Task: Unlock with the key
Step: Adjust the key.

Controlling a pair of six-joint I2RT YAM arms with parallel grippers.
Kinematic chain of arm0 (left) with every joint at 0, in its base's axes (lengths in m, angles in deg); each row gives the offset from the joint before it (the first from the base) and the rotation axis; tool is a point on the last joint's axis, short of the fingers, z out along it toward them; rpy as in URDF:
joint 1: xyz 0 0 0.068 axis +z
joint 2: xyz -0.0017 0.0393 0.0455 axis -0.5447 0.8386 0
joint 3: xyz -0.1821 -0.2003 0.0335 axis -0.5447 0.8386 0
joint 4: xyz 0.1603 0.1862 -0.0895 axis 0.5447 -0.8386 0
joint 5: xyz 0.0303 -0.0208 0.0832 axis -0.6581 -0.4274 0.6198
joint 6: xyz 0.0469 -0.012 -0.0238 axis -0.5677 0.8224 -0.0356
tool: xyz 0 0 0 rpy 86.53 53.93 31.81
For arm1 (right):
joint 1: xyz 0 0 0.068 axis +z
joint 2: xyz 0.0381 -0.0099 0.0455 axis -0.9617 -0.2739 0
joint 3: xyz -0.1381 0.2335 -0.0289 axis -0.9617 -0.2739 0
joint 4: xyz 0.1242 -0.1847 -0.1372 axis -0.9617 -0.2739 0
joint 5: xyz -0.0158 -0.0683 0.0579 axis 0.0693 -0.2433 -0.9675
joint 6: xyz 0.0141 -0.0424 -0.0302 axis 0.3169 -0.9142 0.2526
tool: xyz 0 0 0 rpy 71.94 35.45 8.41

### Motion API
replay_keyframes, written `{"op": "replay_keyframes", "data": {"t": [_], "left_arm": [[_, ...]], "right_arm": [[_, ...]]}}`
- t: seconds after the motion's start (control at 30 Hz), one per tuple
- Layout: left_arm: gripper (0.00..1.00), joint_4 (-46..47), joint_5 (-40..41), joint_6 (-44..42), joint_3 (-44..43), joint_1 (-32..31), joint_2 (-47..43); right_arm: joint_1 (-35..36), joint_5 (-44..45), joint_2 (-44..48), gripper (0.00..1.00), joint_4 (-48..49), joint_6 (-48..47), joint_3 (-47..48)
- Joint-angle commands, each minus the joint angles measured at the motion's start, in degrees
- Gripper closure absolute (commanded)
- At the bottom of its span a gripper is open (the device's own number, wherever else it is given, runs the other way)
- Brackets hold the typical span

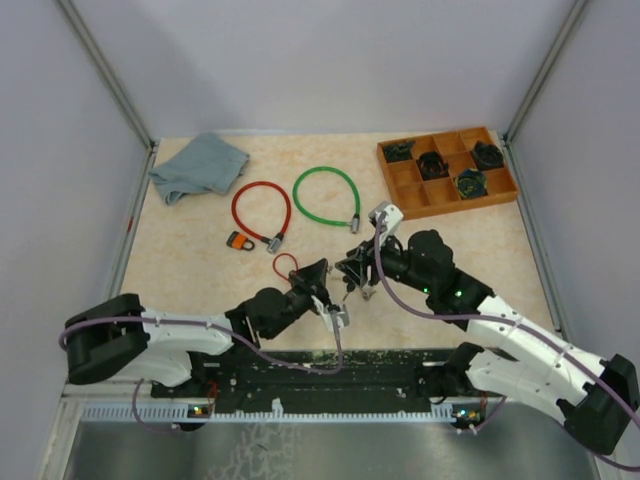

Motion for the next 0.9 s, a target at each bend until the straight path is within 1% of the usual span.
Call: {"op": "replay_keyframes", "data": {"t": [0.0, 0.07, 0.13, 0.2, 0.3, 0.5, 0.77, 0.87], "left_arm": [[1.0, -0.9, -2.1, 5.7, -0.3, 0.8, -3.9], [1.0, -0.3, -3.6, 8.1, 0.4, 2.4, -6.0], [1.0, -5.6, -8.0, 10.4, 0.2, 3.1, -9.7], [1.0, -8.4, -9.9, 11.8, -0.2, 3.5, -11.8], [1.0, -8.9, -10.4, 11.2, -0.1, 3.7, -11.9], [1.0, -10.4, -13.6, 11.6, -0.5, 3.8, -11.8], [1.0, -9.8, -14.3, 11.5, -0.1, 3.8, -12.0], [1.0, -9.8, -15.1, 11.5, -0.1, 3.8, -12.0]], "right_arm": [[-0.6, -5.8, -2.4, 0.55, 6.4, 4.8, -0.5], [-0.8, -6.0, -3.7, 0.55, 6.0, 5.6, 0.1], [-1.3, -4.7, -4.4, 0.54, 6.0, 6.8, 0.1], [-2.4, -5.8, -5.0, 0.54, 6.3, 9.7, 0.5], [-3.6, -9.1, -6.3, 0.54, 6.3, 14.2, 2.1], [-3.7, -14.6, -8.9, 0.56, 8.6, 23.5, 3.2], [-4.6, -15.0, -8.0, 0.61, 10.4, 27.8, 0.9], [-4.7, -15.4, -8.4, 0.65, 12.1, 28.7, 0.3]]}}
